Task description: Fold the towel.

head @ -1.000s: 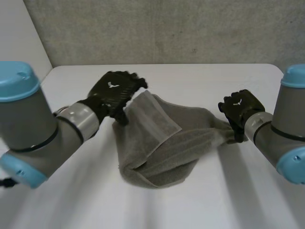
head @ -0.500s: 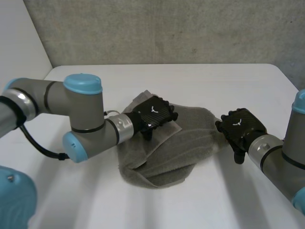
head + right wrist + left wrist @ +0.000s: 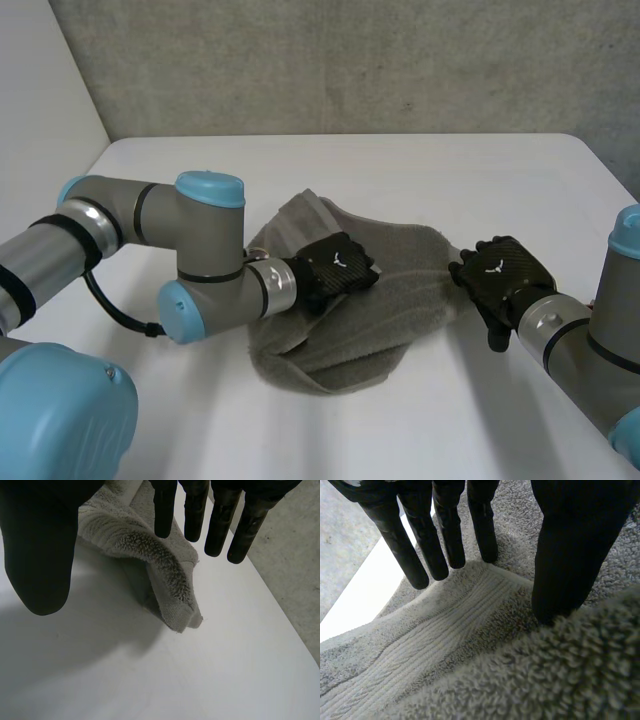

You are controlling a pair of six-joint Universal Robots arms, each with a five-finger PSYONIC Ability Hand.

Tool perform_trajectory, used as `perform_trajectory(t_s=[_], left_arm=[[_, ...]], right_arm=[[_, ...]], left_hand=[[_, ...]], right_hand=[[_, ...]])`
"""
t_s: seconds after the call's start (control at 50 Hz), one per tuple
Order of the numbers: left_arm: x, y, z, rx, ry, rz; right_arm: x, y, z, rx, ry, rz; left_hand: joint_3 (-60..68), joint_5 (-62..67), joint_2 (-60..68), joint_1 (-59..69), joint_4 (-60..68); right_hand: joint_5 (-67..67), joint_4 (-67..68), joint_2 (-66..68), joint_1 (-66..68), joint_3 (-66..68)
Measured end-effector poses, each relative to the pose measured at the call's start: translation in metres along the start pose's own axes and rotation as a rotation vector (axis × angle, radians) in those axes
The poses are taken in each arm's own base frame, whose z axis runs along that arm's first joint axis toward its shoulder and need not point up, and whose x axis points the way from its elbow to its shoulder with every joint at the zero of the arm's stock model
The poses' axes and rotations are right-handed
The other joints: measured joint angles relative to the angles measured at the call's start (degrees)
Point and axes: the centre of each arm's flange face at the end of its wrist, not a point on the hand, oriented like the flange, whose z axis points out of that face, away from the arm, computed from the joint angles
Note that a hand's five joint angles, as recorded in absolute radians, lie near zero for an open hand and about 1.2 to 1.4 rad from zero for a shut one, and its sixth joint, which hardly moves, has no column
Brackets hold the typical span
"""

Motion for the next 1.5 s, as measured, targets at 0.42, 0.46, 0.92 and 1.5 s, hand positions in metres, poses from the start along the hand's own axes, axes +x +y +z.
perform_trajectory(t_s=[0.42, 0.46, 0.92, 1.5], left_arm=[[0.000, 0.008, -0.005, -0.100, -0.026, 0.128], [-0.004, 0.008, -0.006, -0.114, -0.047, 0.139], [-0.054, -0.047, -0.049, -0.073, -0.319, 0.164], [-0.074, -0.061, -0.095, 0.015, -0.411, -0.374]], right_arm=[[-0.001, 0.000, 0.000, 0.001, -0.005, 0.000], [-0.001, 0.000, 0.000, 0.001, -0.005, 0.000], [-0.003, -0.008, -0.001, 0.030, -0.010, 0.100], [-0.047, -0.043, 0.072, 0.145, -0.228, 0.734]], left_hand=[[20.3, 20.2, 20.4, 19.4, 20.3], [24.6, 24.5, 24.8, 23.8, 24.9], [36.4, 35.6, 36.4, 32.7, 37.0], [36.7, 35.6, 36.5, 32.8, 37.0]], right_hand=[[0.0, 0.0, 0.0, 0.0, 0.0], [0.0, 0.0, 0.0, 0.0, 0.0], [0.0, -0.2, 0.0, -0.2, -0.2], [48.6, 49.8, 47.9, 38.5, 49.3]])
